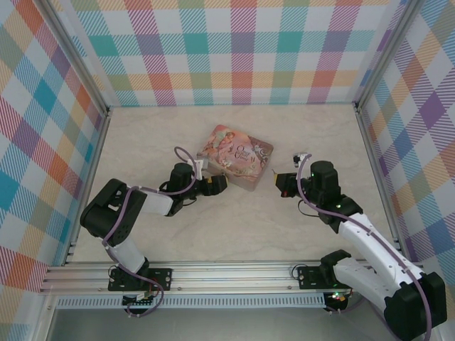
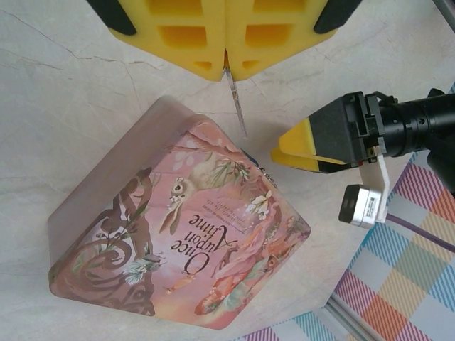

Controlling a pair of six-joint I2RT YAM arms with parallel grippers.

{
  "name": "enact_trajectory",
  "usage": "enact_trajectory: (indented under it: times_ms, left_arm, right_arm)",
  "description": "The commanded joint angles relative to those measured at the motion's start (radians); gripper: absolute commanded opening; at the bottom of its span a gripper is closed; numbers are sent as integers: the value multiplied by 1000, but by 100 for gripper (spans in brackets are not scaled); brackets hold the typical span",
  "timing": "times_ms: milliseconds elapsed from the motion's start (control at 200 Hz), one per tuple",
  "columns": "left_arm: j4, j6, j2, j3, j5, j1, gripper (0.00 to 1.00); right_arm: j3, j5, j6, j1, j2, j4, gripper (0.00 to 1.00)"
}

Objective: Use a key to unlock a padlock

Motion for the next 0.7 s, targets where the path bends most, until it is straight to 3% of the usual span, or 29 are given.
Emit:
enact_trajectory:
  times_ms: [0,695]
  left_arm:
    - [34,18,9,28,32,7,84]
    - [160,-30,178,88,95,-4,83]
  right_arm:
    - [-5,-16,-6,-7,7,26,6]
    - [-3,-14,-4,-7,-7,15,6]
